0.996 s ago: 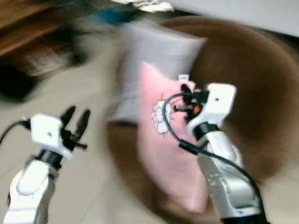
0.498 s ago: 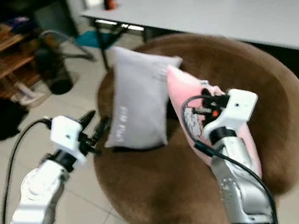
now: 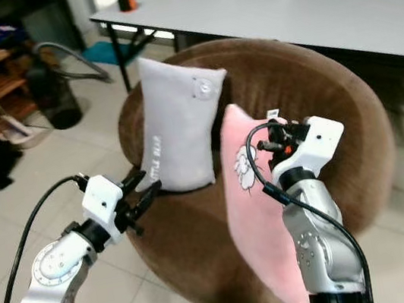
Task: Move the pillow to the sofa from floor
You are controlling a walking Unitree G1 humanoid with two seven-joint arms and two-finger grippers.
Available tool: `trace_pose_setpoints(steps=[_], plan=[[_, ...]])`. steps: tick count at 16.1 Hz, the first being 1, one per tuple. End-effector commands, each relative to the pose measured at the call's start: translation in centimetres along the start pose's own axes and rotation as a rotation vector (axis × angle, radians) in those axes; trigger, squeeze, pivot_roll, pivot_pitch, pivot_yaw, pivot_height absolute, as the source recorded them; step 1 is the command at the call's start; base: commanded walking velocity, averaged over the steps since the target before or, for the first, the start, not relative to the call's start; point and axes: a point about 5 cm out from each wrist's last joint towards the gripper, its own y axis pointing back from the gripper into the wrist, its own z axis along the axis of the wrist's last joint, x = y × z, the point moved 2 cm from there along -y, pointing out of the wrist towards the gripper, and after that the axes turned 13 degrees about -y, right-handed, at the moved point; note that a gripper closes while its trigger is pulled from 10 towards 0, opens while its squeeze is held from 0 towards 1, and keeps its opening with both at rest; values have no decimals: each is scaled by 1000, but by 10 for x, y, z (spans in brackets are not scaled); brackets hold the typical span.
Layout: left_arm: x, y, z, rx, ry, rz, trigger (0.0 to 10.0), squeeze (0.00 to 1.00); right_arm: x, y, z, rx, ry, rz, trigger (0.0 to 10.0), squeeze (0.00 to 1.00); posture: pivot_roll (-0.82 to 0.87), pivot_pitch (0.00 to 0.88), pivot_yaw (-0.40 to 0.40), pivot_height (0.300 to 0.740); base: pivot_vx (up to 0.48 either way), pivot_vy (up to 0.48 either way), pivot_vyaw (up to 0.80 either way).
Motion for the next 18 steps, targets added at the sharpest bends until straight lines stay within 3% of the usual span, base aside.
trace_pose_setpoints(steps=[1,4,5,8,9,12,15,16,18], plan=[[-3,6,1,7,4,-29,10000,0,17,-10,8,-7,-25,67,10000,0,116,103,-37,740,0,0,0],[-7,21,-3,37,25,-88,10000,0,26,-23,14,-4,-103,99,10000,0,131,125,-41,740,0,0,0],[-8,31,-4,56,36,-120,10000,0,28,-39,20,-8,-169,109,10000,0,148,151,-31,740,0,0,0],[-9,37,-4,69,33,-137,10000,0,24,-54,24,-13,-174,104,10000,0,165,171,-22,740,0,0,0],[-6,42,-2,80,25,-143,10000,0,12,-72,28,-29,-149,54,10000,0,195,197,-17,740,0,0,0],[3,52,2,105,2,-132,10000,0,-14,-96,36,-44,-79,-44,10000,0,250,218,-24,740,0,0,0],[10,58,4,112,-5,-107,10000,0,-28,-106,47,-61,-46,-89,10000,0,271,227,-26,740,0,0,0],[10,59,5,114,-8,-104,10000,0,-29,-110,53,-75,-48,-83,10000,1000,277,228,-27,740,0,0,0],[11,57,6,107,-12,-78,10000,0,-21,-119,77,-142,-50,-1,10000,1000,278,217,-37,740,0,0,0]])
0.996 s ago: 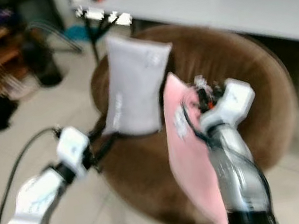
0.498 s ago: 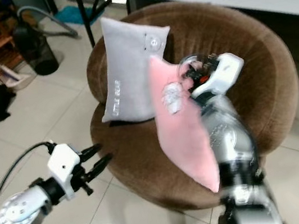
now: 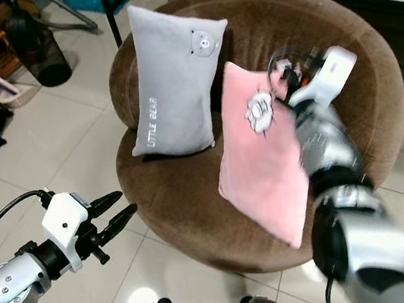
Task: Move the pillow to the sofa from floor
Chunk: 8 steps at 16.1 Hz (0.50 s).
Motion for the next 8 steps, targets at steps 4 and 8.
trace_pose_setpoints(steps=[4,8], plan=[[9,-10,2,-12,-23,87,10000,0,7,-10,33,-117,69,47,10000,506,260,188,-41,740,0,0,0],[11,-31,-11,11,33,196,10000,0,-2,2,22,-86,188,81,10000,0,151,111,-48,740,0,0,0]])
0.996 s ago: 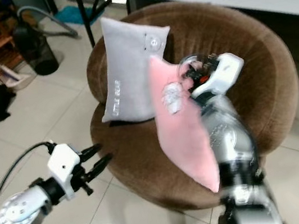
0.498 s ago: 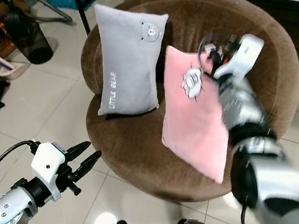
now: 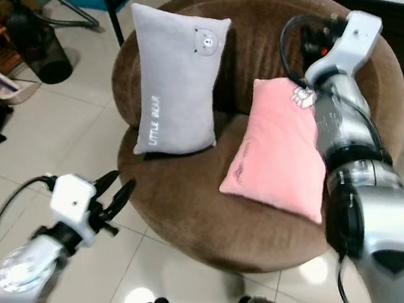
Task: Move the pillow to the sofa from floor
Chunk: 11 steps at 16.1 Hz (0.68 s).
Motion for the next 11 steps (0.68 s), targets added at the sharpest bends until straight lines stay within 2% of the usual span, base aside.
trace_pose_setpoints(steps=[1,2,3,5,6,7,8,9,11], plan=[[-7,-4,-7,30,11,1,10000,0,-1,10,-8,9,5,17,10000,0,137,102,-51,740,0,0,-600],[-13,-8,-10,40,30,6,10000,0,-1,32,-20,0,-11,22,10000,0,111,89,-49,740,0,0,-800],[-17,-11,-15,46,38,19,10000,0,0,65,-35,8,20,15,10000,0,84,85,-37,740,0,0,-800],[-24,-14,-28,67,58,40,10000,0,0,120,-59,51,93,-20,10000,0,54,80,-20,740,0,0,-800],[-25,-16,-31,75,64,44,10000,0,-3,140,-66,75,106,-52,10000,0,54,80,-20,740,0,0,-800],[-27,-19,-31,72,59,45,10000,0,-9,167,-74,108,119,-99,10000,0,19,81,-14,740,0,0,-800],[-26,-23,-29,63,68,56,10000,0,-22,192,-79,135,135,-190,10000,0,3,78,-23,740,0,0,-800],[-26,-24,-26,47,61,61,10000,0,-30,208,-79,153,141,-255,10000,0,2,75,-35,740,0,0,-800],[-26,-24,-24,43,31,57,10000,0,-40,223,-77,167,150,-325,10000,0,36,84,-40,740,0,0,-800]])
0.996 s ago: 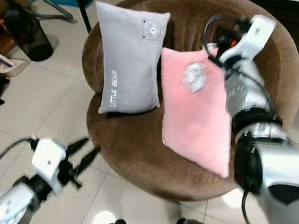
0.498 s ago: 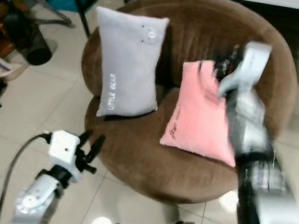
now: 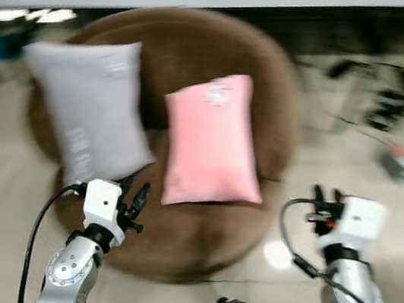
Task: Move the pillow to the sofa from floor
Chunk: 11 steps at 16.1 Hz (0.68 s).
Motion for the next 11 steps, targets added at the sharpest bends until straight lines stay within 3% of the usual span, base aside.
trace_pose_setpoints(steps=[1,4,9,11], plan=[[0,3,-1,0,-45,-8,10000,0,-5,4,0,9,11,-43,10000,0,44,76,-36,740,0,0,-800],[4,2,6,-14,-29,-11,10000,0,-11,6,-5,11,-56,-160,10000,0,68,74,-26,740,0,0,-800],[8,-2,5,8,-56,-47,10000,0,6,2,-3,8,-65,-106,10000,0,80,53,14,740,0,0,-800],[11,-7,4,19,-53,-44,10000,0,-4,0,-10,30,-80,-161,10000,0,83,11,32,740,0,0,-800]])
